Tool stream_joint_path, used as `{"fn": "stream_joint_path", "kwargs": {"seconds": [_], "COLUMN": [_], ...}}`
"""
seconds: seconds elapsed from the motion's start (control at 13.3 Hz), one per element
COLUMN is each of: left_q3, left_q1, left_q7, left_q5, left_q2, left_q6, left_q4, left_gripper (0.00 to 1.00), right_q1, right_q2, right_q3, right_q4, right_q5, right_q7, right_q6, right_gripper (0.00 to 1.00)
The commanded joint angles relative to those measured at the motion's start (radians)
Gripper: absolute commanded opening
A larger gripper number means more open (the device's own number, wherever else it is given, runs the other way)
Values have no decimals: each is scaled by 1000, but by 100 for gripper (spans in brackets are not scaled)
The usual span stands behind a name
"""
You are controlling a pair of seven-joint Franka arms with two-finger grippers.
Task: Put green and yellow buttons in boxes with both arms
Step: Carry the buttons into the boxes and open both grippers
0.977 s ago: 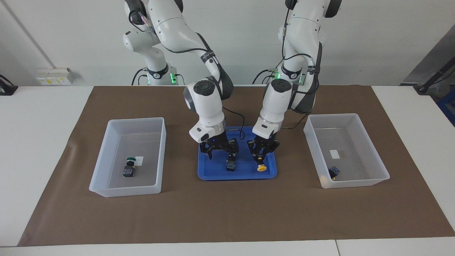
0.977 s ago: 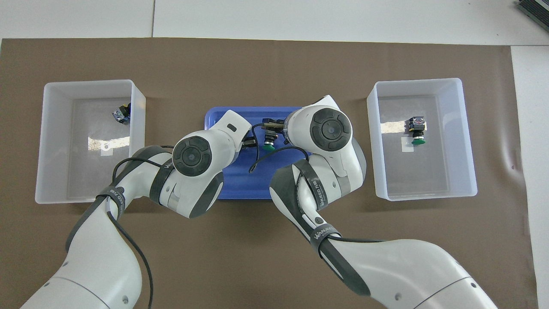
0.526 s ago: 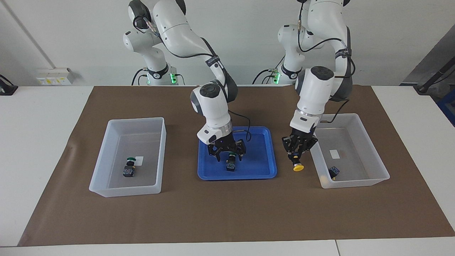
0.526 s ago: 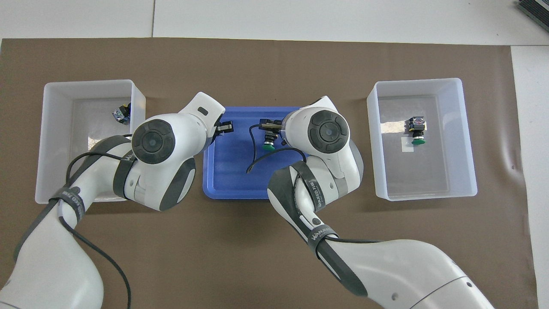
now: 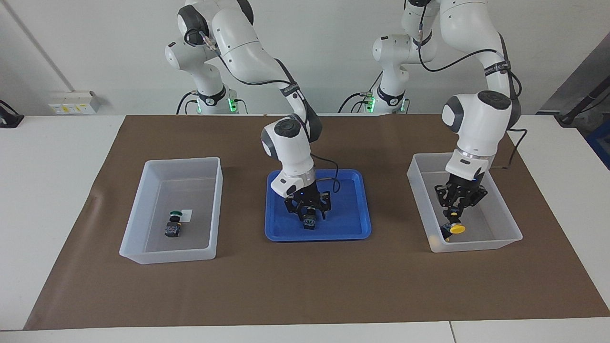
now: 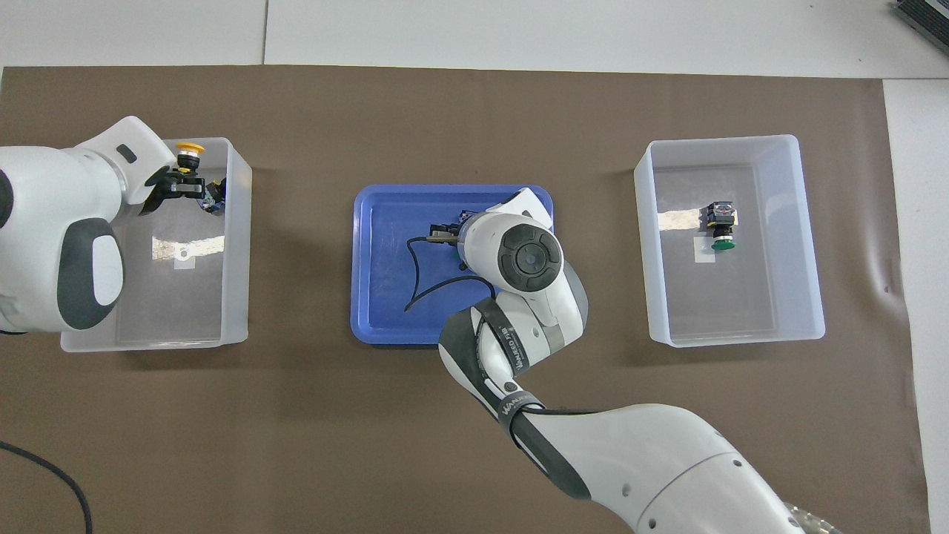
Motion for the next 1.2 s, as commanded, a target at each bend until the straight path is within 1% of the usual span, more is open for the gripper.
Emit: {"fn": "stream_joint_path", "kwargs": {"seconds": [0.0, 0.08, 0.15, 0.3, 0.45, 0.53, 0.6, 0.68, 0.83, 0.9, 0.98, 1.13], "left_q3": [-11, -11, -11, -11, -11, -11, -11, -11, -11, -10, -10, -10], "left_q1": [56, 68, 71, 75, 88, 88, 90, 87, 85, 85, 84, 84], "left_q7": [159, 219, 261, 287, 287, 284, 284, 280, 275, 275, 273, 270], "left_q5": [17, 17, 17, 17, 17, 17, 17, 17, 17, 17, 17, 17], "left_q2": [6, 32, 50, 93, 145, 161, 161, 162, 156, 146, 120, 63], "left_q6": [44, 84, 114, 154, 197, 213, 208, 216, 213, 205, 195, 127], "left_q4": [-3, -4, -4, -3, -4, -4, -1, 0, -1, -1, -6, -10], "left_gripper": [0, 0, 0, 0, 0, 10, 49, 99, 100, 100, 100, 100], "right_q1": [-2, -2, -8, -28, -73, -124, -167, -216, -306, -360, -400, -458], "right_q2": [-3, -13, -33, -117, -214, -271, -311, -340, -372, -379, -389, -409], "right_q3": [1, -4, -9, -30, -48, -49, -49, -49, -47, -47, -47, -47], "right_q4": [-2, 1, 7, 7, 6, 0, -2, -3, -17, -31, -72, -167], "right_q5": [4, 4, 4, 4, 1, 1, 1, 1, 1, 1, 3, 3], "right_q7": [-20, -22, -22, -30, -55, -139, -228, -316, -495, -604, -696, -789], "right_q6": [6, -8, -52, -124, -238, -317, -392, -454, -523, -534, -521, -487], "right_gripper": [0, 0, 0, 0, 0, 0, 0, 0, 0, 0, 0, 0]}}
